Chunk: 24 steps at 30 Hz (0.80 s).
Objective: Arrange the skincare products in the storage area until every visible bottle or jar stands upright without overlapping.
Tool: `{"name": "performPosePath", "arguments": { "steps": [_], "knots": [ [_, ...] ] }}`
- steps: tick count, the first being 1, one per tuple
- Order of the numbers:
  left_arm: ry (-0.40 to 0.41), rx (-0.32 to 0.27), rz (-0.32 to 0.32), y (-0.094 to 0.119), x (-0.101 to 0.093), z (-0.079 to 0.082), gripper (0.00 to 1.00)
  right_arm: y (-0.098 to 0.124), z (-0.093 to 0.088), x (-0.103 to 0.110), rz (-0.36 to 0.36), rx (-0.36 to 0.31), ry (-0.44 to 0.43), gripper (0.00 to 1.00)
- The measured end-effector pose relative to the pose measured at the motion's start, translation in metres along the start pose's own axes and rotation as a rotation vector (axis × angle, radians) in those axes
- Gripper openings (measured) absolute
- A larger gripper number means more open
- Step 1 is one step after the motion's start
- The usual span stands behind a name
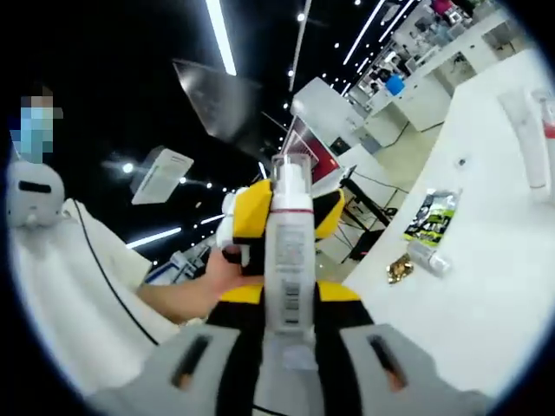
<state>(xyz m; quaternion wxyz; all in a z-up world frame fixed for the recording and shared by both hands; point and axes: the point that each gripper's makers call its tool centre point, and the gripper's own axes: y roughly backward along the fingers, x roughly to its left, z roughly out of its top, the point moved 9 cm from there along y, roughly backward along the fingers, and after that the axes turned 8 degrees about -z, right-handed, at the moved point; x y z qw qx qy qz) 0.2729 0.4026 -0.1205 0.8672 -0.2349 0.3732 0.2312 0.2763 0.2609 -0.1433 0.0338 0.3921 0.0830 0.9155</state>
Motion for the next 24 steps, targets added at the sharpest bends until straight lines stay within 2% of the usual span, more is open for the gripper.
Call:
{"name": "performPosePath", "arguments": {
  "steps": [4,7,8,11,12,15,16,18,20,22,24],
  "knots": [
    [-0.044,0.004,0.056,0.000,0.003,-0.002,0.24,-0.004,-0.002,-0.003,-0.036,0.005,0.017,0.22],
    [-0.111,0.017,0.120,-0.001,0.005,-0.001,0.24,-0.004,-0.001,-0.008,-0.119,0.011,0.081,0.23],
    [-0.125,0.024,0.163,-0.002,0.005,-0.002,0.24,-0.004,0.000,-0.009,-0.165,0.030,0.115,0.24],
    [-0.174,0.022,0.235,-0.005,0.005,-0.003,0.24,-0.007,0.002,-0.010,-0.229,0.041,0.184,0.25],
    [-0.198,0.028,0.273,-0.006,0.006,-0.004,0.24,-0.008,0.002,-0.011,-0.275,0.051,0.218,0.25],
    [-0.252,0.058,0.325,-0.011,0.006,-0.009,0.24,-0.013,0.000,-0.012,-0.356,0.086,0.278,0.26],
    [-0.279,0.064,0.343,-0.013,0.006,-0.010,0.24,-0.015,0.000,-0.013,-0.394,0.080,0.307,0.26],
    [-0.282,0.063,0.349,-0.015,0.005,-0.012,0.24,-0.016,-0.002,-0.013,-0.416,0.080,0.328,0.26],
    [-0.280,0.064,0.354,-0.016,0.007,-0.014,0.24,-0.014,-0.004,-0.016,-0.431,0.084,0.299,0.25],
    [-0.278,0.068,0.357,-0.015,0.008,-0.017,0.25,-0.010,-0.005,-0.018,-0.420,0.088,0.304,0.25],
    [-0.281,0.086,0.305,-0.015,0.009,-0.021,0.25,-0.008,-0.007,-0.018,-0.403,0.103,0.303,0.24]
  ]
}}
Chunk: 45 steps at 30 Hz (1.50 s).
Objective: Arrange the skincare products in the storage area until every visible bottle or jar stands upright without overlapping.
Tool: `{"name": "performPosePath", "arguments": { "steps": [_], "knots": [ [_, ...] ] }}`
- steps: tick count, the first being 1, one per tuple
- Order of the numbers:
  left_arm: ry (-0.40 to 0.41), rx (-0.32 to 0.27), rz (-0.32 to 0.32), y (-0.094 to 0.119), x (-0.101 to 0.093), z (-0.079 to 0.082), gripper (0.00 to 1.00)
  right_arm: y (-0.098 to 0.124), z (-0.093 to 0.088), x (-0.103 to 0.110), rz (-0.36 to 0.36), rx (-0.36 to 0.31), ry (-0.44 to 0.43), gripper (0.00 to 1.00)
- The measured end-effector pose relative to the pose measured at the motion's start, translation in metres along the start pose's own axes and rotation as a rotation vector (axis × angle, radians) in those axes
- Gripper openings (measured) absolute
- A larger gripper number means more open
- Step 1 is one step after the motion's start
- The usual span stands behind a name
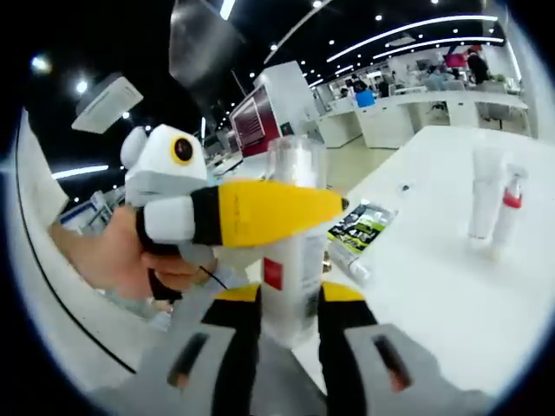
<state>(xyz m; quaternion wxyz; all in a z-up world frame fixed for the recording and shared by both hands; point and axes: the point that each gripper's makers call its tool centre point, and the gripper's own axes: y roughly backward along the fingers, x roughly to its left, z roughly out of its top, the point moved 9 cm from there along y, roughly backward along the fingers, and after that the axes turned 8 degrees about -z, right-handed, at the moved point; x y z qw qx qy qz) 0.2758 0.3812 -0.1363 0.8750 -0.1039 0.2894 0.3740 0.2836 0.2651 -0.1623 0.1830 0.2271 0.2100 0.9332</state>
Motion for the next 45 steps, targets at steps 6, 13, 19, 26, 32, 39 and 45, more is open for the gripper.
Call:
{"name": "performPosePath", "arguments": {
  "steps": [6,13,19,26,32,39,45],
  "knots": [
    [0.070,0.042,-0.128,0.005,0.001,-0.002,0.32,0.012,0.003,0.002,0.176,-0.067,-0.095,0.24],
    [0.055,0.048,-0.200,0.008,-0.006,-0.003,0.23,0.012,0.002,0.006,0.211,-0.073,-0.111,0.25],
    [-0.027,0.085,-0.179,0.005,-0.009,-0.004,0.22,0.010,0.001,0.007,0.177,-0.073,-0.028,0.27],
    [-0.093,0.129,-0.139,0.011,0.000,-0.005,0.22,0.028,0.006,-0.005,0.121,-0.030,0.159,0.33],
    [-0.173,0.184,-0.136,0.016,0.003,-0.005,0.22,0.061,0.025,-0.018,0.122,-0.063,0.200,0.33],
    [-0.247,0.262,-0.206,0.009,-0.008,-0.017,0.22,0.077,0.045,-0.013,0.156,-0.094,0.292,0.33],
    [-0.338,0.366,-0.373,0.004,-0.028,-0.032,0.22,0.076,0.038,-0.004,0.212,0.005,0.446,0.33]
  ]
}}
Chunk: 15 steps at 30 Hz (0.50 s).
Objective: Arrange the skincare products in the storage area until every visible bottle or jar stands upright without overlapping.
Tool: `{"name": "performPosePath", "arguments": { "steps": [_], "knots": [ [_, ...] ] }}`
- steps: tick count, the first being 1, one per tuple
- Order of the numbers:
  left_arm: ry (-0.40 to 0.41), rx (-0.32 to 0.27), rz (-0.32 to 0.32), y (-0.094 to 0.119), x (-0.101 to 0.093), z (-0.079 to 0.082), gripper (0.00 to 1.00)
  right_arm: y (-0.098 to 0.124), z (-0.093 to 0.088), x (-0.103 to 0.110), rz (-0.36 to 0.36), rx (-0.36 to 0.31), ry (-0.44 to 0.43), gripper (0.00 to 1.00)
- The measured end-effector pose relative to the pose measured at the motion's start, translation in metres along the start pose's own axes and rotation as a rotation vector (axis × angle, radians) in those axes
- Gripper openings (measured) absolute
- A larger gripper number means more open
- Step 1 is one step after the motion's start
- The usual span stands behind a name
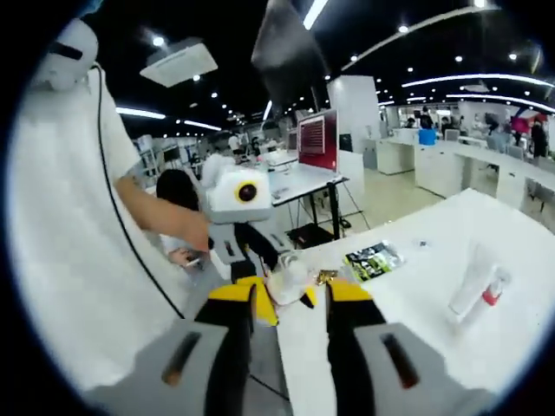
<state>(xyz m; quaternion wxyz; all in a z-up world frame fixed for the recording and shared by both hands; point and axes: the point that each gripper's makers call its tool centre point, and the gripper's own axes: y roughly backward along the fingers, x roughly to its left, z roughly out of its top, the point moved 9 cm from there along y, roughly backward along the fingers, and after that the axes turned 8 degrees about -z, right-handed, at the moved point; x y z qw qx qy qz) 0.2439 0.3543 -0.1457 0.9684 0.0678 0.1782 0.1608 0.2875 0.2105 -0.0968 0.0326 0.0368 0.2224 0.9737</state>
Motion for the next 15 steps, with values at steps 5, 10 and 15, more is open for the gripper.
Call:
{"name": "performPosePath", "arguments": {
  "steps": [5,10,15],
  "knots": [
    [-0.042,0.065,-0.075,-0.009,-0.010,-0.004,0.22,0.003,-0.003,0.008,0.099,0.059,0.067,0.31],
    [-0.068,0.127,-0.162,-0.022,-0.018,-0.011,0.22,0.003,-0.002,0.016,0.187,0.094,0.147,0.22],
    [-0.079,0.146,-0.170,-0.021,-0.018,-0.017,0.22,-0.002,-0.006,0.020,0.199,0.152,0.151,0.20]
  ]
}}
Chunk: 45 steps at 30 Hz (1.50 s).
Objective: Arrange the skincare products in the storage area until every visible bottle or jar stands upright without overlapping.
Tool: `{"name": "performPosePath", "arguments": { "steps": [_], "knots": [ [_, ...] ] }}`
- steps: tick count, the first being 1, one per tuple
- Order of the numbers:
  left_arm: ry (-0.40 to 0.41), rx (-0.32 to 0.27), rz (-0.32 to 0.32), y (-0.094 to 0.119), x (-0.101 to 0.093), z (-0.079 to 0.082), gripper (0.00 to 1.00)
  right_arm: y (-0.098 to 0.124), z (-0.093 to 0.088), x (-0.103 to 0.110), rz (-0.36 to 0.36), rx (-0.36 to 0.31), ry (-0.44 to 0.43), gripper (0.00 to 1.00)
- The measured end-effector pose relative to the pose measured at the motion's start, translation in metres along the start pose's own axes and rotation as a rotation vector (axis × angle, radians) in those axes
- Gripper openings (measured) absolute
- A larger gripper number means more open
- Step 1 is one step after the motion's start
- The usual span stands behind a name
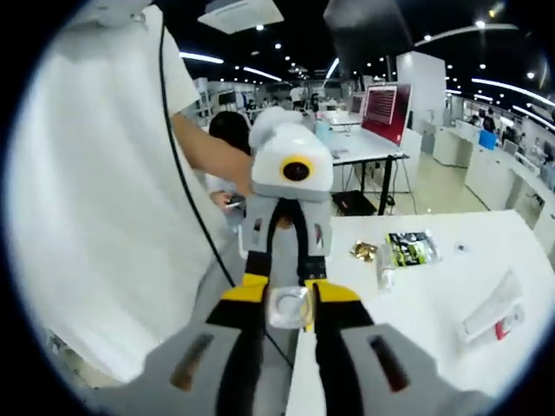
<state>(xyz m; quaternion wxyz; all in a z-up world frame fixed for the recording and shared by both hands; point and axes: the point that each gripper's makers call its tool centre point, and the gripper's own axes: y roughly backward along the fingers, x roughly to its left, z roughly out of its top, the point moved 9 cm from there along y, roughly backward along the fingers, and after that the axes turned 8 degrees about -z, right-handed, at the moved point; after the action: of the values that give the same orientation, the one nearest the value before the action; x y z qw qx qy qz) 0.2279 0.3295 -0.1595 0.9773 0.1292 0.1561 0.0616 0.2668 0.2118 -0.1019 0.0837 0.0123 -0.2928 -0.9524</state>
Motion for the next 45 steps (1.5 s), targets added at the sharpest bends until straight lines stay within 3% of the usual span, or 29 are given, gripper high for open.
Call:
{"name": "performPosePath", "arguments": {
  "steps": [6,14,17,20,25,31,35,40,42,43,45],
  "knots": [
    [-0.009,0.016,-0.018,-0.004,0.002,-0.006,0.23,-0.007,-0.001,0.002,-0.006,0.061,0.009,0.19],
    [0.003,0.061,0.092,0.001,0.011,-0.013,0.24,-0.014,0.001,-0.006,-0.063,0.115,0.037,0.19],
    [0.025,0.116,0.141,0.003,0.013,-0.024,0.27,-0.014,0.002,-0.010,-0.073,0.135,0.054,0.19],
    [0.054,0.056,0.166,0.006,0.013,-0.025,0.29,-0.014,0.002,-0.014,-0.078,0.145,0.054,0.19],
    [0.091,0.078,0.229,0.008,0.020,-0.028,0.40,-0.012,-0.001,-0.025,-0.132,0.162,0.050,0.19],
    [0.124,0.095,0.378,0.025,0.033,-0.036,0.50,-0.008,-0.006,-0.043,-0.199,0.192,0.042,0.19],
    [0.156,0.127,0.525,0.046,0.040,-0.049,0.54,-0.004,-0.011,-0.057,-0.250,0.226,0.050,0.19],
    [0.220,0.114,0.684,0.075,0.044,-0.058,0.60,-0.003,-0.018,-0.072,-0.280,0.242,0.022,0.19],
    [0.217,0.136,0.742,0.086,0.044,-0.061,0.64,-0.003,-0.019,-0.078,-0.287,0.251,0.013,0.19],
    [0.217,0.161,0.810,0.097,0.044,-0.065,0.67,-0.003,-0.020,-0.084,-0.297,0.265,0.015,0.19],
    [0.201,0.207,0.861,0.105,0.044,-0.071,0.71,-0.002,-0.021,-0.091,-0.301,0.285,0.018,0.19]
  ]
}}
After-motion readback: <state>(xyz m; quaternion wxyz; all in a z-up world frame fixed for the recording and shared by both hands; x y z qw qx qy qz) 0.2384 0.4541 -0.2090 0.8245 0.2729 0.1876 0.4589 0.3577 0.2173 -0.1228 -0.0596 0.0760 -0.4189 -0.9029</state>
